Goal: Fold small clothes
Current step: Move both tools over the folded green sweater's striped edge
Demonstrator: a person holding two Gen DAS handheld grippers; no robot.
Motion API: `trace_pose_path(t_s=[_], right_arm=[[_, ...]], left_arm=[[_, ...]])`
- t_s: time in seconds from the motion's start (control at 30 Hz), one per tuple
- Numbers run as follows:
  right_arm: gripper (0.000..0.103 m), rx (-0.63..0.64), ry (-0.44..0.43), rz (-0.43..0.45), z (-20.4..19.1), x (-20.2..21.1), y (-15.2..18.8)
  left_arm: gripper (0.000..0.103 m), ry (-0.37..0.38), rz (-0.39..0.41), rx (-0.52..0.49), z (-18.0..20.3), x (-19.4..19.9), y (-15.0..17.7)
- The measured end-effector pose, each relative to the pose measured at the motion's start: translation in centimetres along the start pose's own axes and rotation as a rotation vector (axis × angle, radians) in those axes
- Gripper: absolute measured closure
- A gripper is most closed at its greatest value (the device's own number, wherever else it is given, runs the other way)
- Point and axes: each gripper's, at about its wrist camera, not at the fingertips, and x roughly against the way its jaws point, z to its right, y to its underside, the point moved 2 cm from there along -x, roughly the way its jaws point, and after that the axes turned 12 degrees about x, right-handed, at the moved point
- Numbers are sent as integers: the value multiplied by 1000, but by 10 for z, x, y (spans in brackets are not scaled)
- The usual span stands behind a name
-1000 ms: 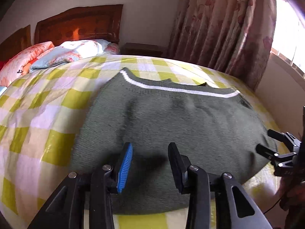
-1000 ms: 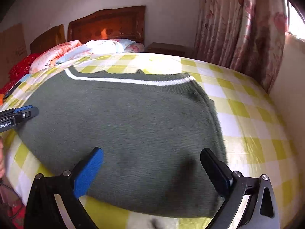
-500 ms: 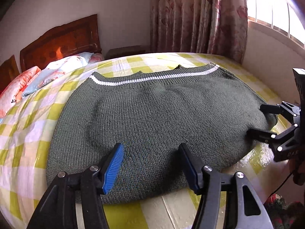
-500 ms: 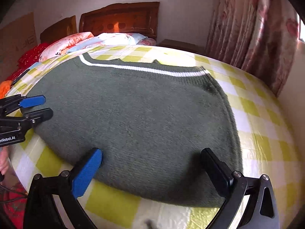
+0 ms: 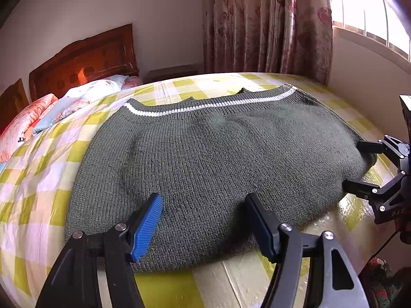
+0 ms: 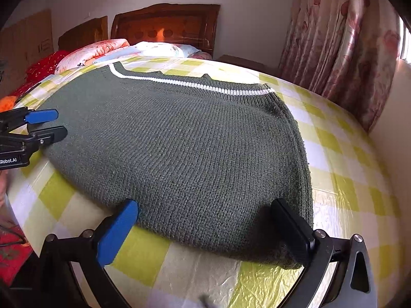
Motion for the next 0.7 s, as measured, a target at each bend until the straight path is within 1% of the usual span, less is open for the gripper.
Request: trace_pose_path(t_s=[0.07,0.17,0.23,0.3,0.37,0.4,0.43,0.47,0.53,0.6,0.63,0.67,0.7], right_arm=[[0,4,-6,-9,0,0,0],[0,-10,-23,-47,2,1,-5],[0,-56,-60,-32,7,6,-14],[0,-119,-124,4,15,7,-31],[0,-169,-152,22,22,0,-54],[0,-171,-167,32,23,-6,-68],[0,-162,-180,33,22,-16,-80],[0,-153,-167,13,21,-29,-91],[0,-144,-105,-60,22,-59,-108],[0,-105,-64,-117,20,-83,-115],[0,-90,-44,-144,19,-90,-114],[0,-122,-65,-115,26,-88,-110],[0,-149,-61,-116,32,-86,-103]], left_arm=[[34,3,-12,8,-1,0,-1],[35,-2,-35,30,-3,6,-6],[37,43,-29,51,-5,12,-17],[37,71,-10,79,-7,15,-38],[37,102,-6,115,-8,9,-64],[37,101,-7,126,-8,1,-77],[37,74,-12,130,-8,-10,-89],[37,40,-27,131,-8,-24,-99],[37,2,-74,125,-9,-55,-109],[37,-39,-124,122,-19,-84,-107],[37,-68,-143,123,-27,-95,-100],[35,-42,-93,115,-33,-94,-95],[35,-8,-67,124,-39,-89,-90]])
